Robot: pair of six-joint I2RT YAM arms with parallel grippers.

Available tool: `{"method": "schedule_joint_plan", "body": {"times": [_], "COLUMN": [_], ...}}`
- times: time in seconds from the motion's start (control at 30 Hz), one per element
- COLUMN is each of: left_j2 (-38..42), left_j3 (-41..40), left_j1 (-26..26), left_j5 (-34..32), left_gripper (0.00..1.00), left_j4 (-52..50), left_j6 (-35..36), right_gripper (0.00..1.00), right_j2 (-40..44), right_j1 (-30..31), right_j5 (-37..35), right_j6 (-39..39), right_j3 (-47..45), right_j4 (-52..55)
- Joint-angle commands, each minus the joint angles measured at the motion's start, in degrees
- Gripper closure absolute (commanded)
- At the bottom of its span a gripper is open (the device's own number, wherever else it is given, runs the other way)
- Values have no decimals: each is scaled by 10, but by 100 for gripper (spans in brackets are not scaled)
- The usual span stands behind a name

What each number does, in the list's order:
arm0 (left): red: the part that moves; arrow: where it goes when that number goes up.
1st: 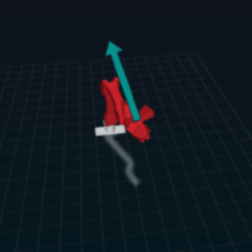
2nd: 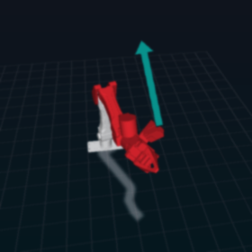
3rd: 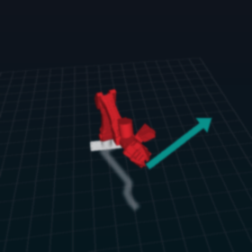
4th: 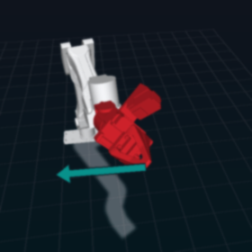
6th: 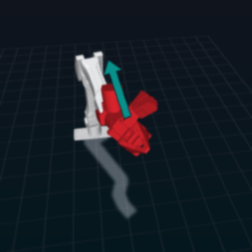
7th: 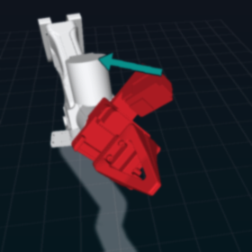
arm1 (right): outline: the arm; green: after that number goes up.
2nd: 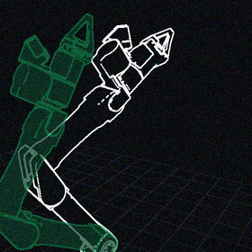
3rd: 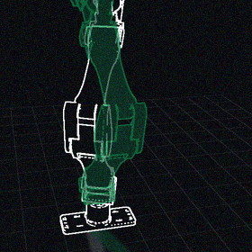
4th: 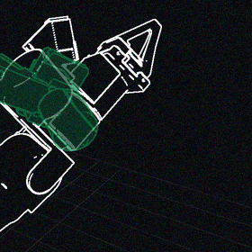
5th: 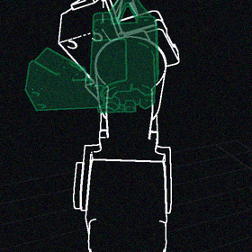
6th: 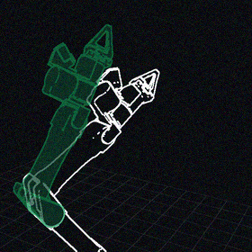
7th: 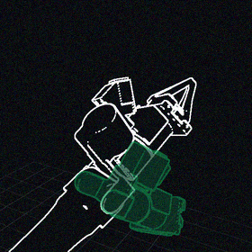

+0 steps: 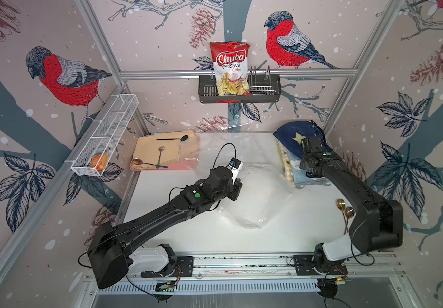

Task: Take the blanket out of the vacuum bag
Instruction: Place the blanket at the corner of the board.

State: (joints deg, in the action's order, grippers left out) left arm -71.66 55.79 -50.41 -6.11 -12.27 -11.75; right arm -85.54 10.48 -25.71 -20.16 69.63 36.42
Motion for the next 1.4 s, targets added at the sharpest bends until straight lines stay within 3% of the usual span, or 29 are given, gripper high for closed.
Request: {"method": "schedule_joint_plan", "body": {"times": [0.0, 0.27, 0.47, 0.57, 0.63, 0.7, 0.8, 0.87, 1.1, 1.27, 1.37], "left_j2": [-3, -5, -6, -8, -8, -8, -7, -7, -5, -9, -13], "left_j3": [1, 2, 3, 4, 4, 5, 4, 6, 6, 6, 6], "left_j1": [1, 1, 1, 1, 1, 1, 1, 1, 1, 2, 2], "left_j5": [-3, 2, 7, 10, 10, 11, 11, 12, 15, 20, 19], "left_gripper": [100, 100, 100, 100, 100, 100, 100, 100, 100, 99, 100], "left_j4": [20, 20, 19, 17, 16, 16, 16, 16, 18, 17, 16], "left_j6": [3, 4, 4, 6, 4, 5, 4, 5, 4, 3, 3], "right_gripper": [100, 100, 99, 83, 54, 47, 27, 21, 19, 22, 25], "right_j2": [21, 74, 43, 3, -1, 2, 31, 60, 133, 54, -2], "right_j1": [-10, -23, -1, -6, -5, -8, -19, -37, -170, -223, -234], "right_j5": [49, 249, 265, 276, 309, 317, 332, 339, 313, 302, 351], "right_j6": [14, 14, 10, 2, 3, -1, -12, -26, -80, -58, -47], "right_j3": [-3, -9, -5, 1, -10, -7, -1, 2, -4, 29, 49], "right_j4": [-33, -65, -41, -12, -21, -20, -26, -37, -83, -74, -75]}}
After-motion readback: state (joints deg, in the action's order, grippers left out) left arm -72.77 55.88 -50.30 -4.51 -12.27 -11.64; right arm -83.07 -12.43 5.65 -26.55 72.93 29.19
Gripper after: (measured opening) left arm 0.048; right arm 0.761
